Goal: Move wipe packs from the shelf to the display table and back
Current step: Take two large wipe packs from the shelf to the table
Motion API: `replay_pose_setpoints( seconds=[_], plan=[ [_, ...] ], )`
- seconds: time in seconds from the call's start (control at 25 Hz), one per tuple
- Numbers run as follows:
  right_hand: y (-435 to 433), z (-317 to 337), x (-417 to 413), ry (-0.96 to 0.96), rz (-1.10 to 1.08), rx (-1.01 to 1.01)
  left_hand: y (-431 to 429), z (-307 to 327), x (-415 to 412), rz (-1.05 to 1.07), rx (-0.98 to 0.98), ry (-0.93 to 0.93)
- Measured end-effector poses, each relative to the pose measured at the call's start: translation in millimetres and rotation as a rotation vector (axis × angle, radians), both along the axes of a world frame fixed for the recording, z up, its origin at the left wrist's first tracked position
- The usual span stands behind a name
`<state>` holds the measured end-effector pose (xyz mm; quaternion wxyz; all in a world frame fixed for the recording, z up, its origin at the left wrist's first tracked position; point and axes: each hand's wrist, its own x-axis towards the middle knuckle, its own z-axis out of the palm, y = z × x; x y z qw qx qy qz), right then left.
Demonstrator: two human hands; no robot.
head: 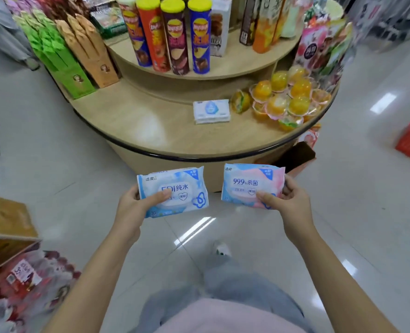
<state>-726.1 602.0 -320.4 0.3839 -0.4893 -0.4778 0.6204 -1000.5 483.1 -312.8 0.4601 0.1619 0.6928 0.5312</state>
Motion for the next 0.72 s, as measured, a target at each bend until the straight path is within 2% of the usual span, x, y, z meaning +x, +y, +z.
replay_pose_setpoints(
  seconds=[0.12, 0.32, 0.56, 0.72],
  plan=[
    [80, -5, -34, -0.004, 0.063, -0.025, 48, -11, -23, 0.049, -0.027, -0.032],
    [181, -48, -93, -0.035, 0.046, -0.138, 122, -38, -77, 0.071, -0.082, -0.063],
    [262, -109, -116, -0.046, -0.037, -0.316, 240, -94, -126, -0.067, -0.147, -0.053],
    [292, -126, -110, -0.053, 0.01, -0.452, 290, -138, -134, -0.153, -0.239, -0.065]
  ],
)
